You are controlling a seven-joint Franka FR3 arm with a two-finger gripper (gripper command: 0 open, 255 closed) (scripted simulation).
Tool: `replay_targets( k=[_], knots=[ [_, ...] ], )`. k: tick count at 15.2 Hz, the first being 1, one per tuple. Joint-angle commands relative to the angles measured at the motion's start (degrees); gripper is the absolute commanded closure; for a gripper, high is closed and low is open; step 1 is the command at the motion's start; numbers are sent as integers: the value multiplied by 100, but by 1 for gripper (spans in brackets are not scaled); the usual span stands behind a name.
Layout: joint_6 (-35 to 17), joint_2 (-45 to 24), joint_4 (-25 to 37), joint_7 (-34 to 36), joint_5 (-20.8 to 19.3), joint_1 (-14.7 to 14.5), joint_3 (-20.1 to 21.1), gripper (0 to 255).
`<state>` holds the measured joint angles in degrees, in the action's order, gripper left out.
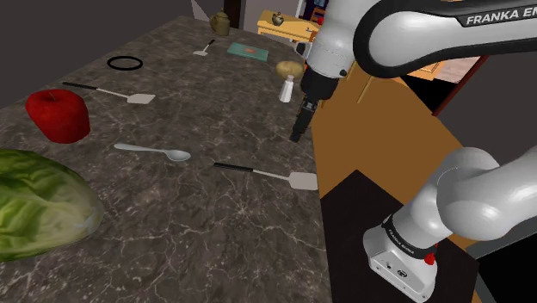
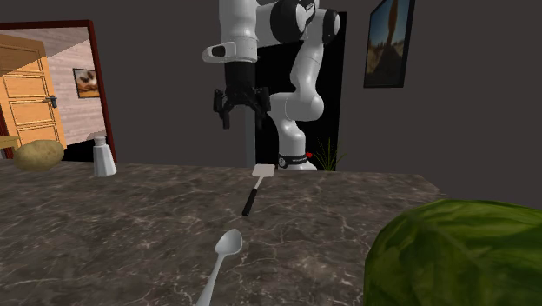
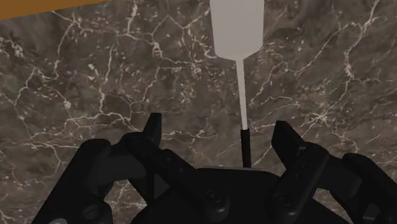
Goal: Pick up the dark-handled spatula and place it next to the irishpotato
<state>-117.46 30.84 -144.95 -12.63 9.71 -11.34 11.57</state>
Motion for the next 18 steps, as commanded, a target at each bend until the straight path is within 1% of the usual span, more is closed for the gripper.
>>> replay_targets(
  k=[1,7,8,15,18],
  knots=[
    [-382,-258,-89,-96,9,-126,153,0],
    [-1500,-1224,-184,-300,-116,-412,615,0],
    [-1522,-1245,-184,-302,-122,-417,624,0],
    [-2217,-1726,-404,-226,-203,-380,718,0],
    [-2217,-1726,-405,-226,-203,-380,718,0]
  ],
)
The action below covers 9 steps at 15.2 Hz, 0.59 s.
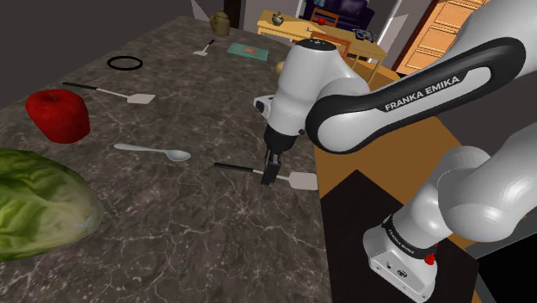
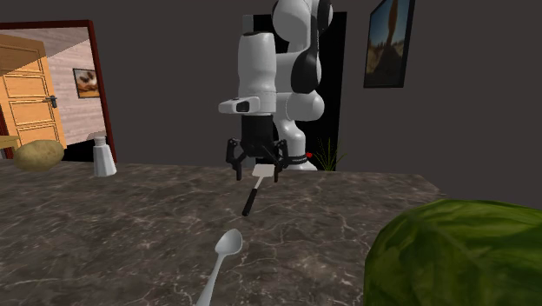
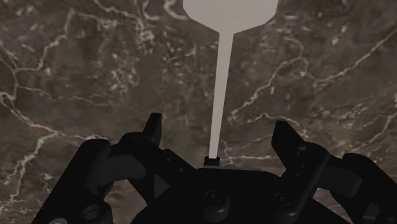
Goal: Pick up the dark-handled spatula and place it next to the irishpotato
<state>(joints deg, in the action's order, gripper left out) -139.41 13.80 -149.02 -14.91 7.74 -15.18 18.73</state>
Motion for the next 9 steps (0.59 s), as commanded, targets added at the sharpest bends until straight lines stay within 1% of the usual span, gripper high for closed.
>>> replay_targets(
  k=[1,5,6,9],
  knots=[
    [-21,-21,2,2,-6,4,2,0],
    [-21,-21,2,2,-6,4,2,0],
    [-21,-21,2,2,-6,4,2,255],
    [-21,-21,2,2,-6,4,2,255]
  ],
)
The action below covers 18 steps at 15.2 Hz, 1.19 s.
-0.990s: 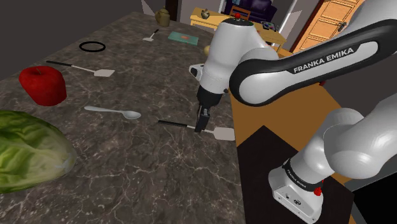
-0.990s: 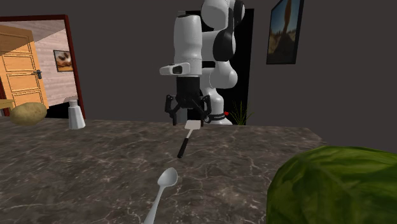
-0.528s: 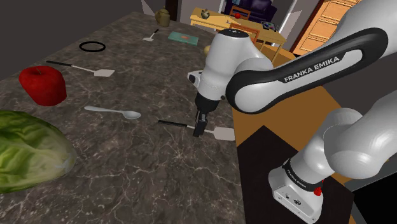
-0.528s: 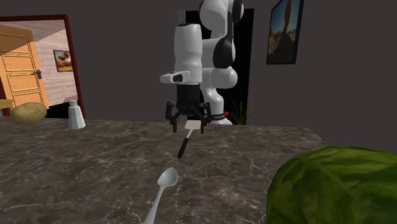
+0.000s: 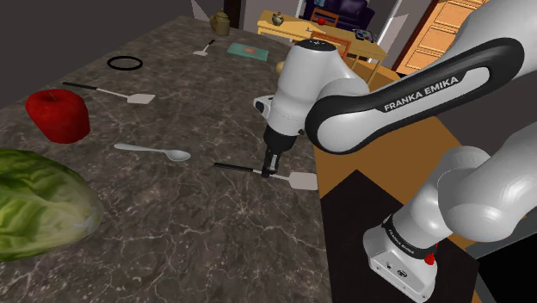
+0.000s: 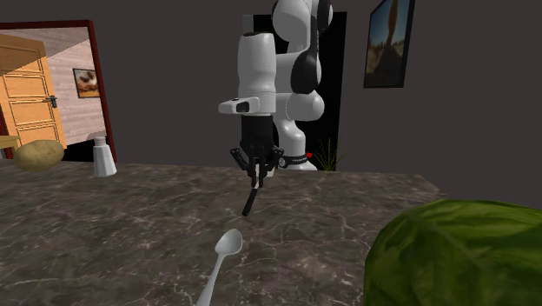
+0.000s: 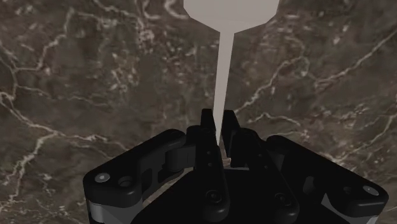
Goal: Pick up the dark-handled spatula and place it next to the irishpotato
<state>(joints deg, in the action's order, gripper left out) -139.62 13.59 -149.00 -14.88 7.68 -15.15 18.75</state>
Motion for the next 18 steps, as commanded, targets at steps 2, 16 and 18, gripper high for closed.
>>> replay_targets(
  k=[2,16,18],
  knots=[
    [0,0,0,0,0,0,0,255],
    [908,550,366,-71,76,-35,-107,255],
    [1085,639,455,-78,81,-37,-128,255]
  ],
)
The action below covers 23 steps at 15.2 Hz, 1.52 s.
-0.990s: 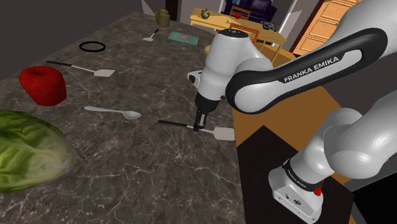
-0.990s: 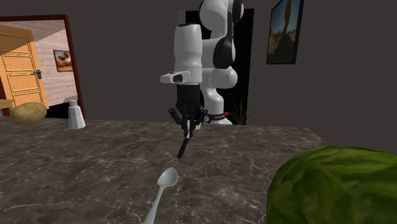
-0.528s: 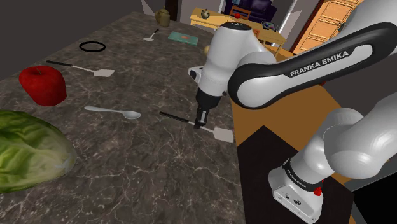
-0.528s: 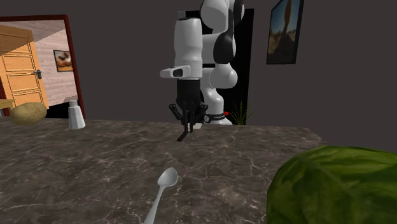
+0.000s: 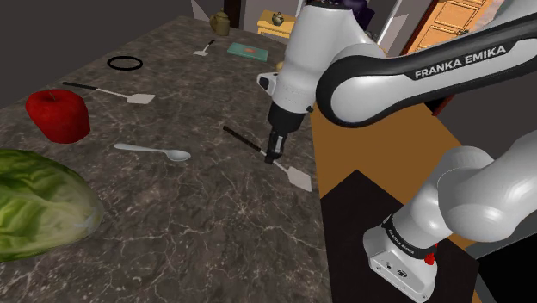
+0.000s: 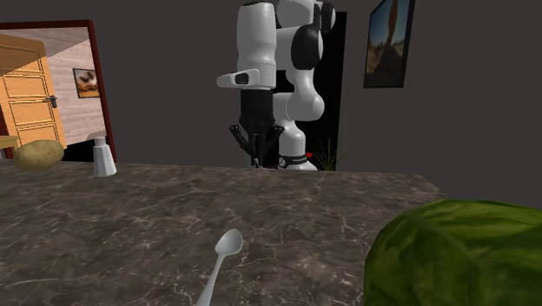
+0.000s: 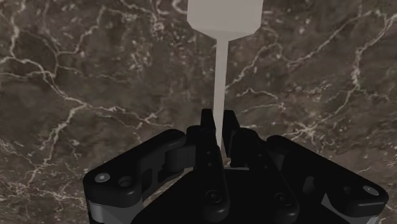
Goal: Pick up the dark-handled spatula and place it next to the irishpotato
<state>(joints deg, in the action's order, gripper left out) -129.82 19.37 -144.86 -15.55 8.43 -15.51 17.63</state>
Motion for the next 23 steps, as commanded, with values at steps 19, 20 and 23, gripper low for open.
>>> replay_targets(
  k=[19,20,23],
  knots=[
    [1681,580,1103,-24,-30,11,-192,255],
    [1675,542,1124,-158,-73,72,-291,255],
    [1656,389,1226,-552,-202,254,-579,255]
  ],
)
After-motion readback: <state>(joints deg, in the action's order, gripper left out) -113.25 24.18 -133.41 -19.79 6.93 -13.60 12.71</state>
